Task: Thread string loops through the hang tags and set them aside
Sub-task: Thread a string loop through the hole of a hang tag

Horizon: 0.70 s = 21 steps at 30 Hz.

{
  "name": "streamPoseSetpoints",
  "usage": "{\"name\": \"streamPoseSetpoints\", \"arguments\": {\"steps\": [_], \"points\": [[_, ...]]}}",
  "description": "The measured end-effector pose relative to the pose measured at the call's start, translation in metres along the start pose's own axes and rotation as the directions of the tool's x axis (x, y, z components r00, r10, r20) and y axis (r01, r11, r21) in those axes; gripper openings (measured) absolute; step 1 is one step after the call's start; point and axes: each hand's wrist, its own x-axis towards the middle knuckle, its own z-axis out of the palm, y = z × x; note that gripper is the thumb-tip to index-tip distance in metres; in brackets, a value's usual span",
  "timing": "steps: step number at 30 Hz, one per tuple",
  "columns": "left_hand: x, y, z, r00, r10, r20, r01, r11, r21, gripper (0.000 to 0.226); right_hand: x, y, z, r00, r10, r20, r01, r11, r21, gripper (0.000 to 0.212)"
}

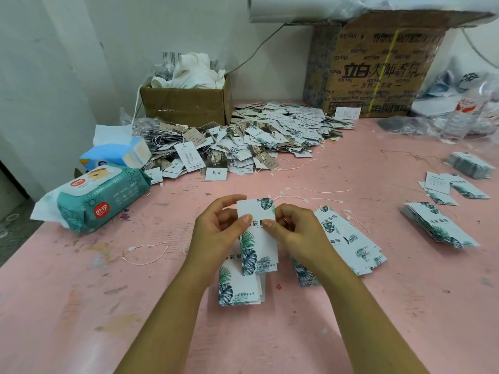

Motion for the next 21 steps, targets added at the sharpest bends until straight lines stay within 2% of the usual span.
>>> {"name": "streamPoseSetpoints", "arguments": {"steps": [4,8,12,15,21], "points": [[0.0015,-0.0026,0.0003,0.999,-0.034,-0.004,0.034,0.999,-0.011,0.019,-0.0004,-0.0001,0.0008,0.993,-0.090,-0.079,0.096,0.992,0.085,0.019],[0.0012,-0.0028,0.0003,0.999,-0.051,0.000,0.051,0.999,0.007,0.024,-0.0003,0.0013,-0.0038,0.961,-0.185,-0.207,0.186,0.982,-0.016,0.031],[0.0000,-0.0015,0.0014,0.998,-0.060,-0.015,0.061,0.998,0.024,0.027,0.0005,0.0000,-0.0048,0.949,-0.227,-0.218,0.214,0.974,-0.081,0.016],[-0.0008,-0.0008,0.0016,0.997,-0.068,-0.025,0.069,0.997,0.044,0.028,-0.0004,-0.0004,-0.0027,0.937,-0.265,-0.225,0.256,0.964,-0.071,0.020],[-0.0012,0.0001,0.0029,0.998,-0.060,-0.023,0.062,0.996,0.066,0.025,-0.0015,0.0015,-0.0029,0.920,-0.285,-0.269,0.268,0.958,-0.098,0.011]]}}
